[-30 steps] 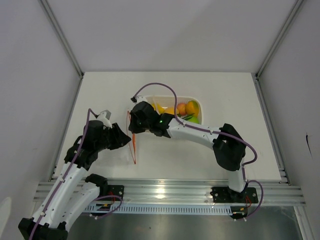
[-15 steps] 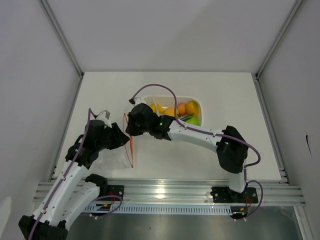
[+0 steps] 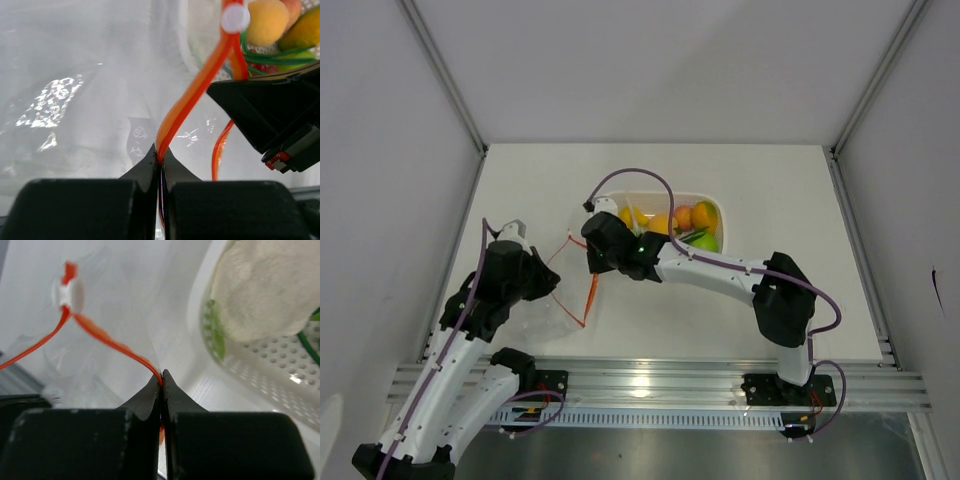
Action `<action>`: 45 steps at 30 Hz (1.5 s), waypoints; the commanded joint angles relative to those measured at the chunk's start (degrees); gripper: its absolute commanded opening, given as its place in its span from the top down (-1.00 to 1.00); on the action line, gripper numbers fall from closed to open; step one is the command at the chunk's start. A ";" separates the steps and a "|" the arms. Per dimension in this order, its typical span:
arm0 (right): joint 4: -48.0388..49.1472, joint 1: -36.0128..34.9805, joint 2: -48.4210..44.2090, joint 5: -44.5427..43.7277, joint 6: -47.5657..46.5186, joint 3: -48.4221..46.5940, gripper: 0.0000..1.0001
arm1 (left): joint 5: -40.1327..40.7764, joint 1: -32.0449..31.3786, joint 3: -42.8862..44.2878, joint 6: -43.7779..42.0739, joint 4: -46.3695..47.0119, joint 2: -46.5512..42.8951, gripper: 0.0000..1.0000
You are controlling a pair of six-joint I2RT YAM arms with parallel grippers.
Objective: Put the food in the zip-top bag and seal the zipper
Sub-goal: Open the zipper of the food storage bag, then pick up the fake vegetable from the bin.
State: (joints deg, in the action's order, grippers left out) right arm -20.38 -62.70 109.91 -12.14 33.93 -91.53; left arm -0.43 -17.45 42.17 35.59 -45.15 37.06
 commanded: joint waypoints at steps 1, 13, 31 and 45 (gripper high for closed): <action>-3.87 0.82 -2.59 -8.15 -4.57 -1.90 1.00 | 8.41 -0.39 4.23 2.46 -4.68 -0.58 0.99; 2.45 1.70 -2.76 5.45 -13.28 -2.69 -0.07 | 13.87 -0.39 6.87 4.04 -6.71 2.58 0.99; 4.30 22.08 -4.63 11.76 -17.93 -5.05 0.31 | 14.14 -0.39 9.16 2.47 0.14 12.33 0.99; 1.22 28.16 19.90 22.07 -25.58 -25.72 0.32 | 9.22 -0.39 5.29 0.79 3.75 11.28 0.99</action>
State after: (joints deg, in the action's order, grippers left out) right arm -19.27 -34.76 129.14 7.35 10.59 -112.57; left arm 10.98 -17.52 47.86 38.04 -43.72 49.10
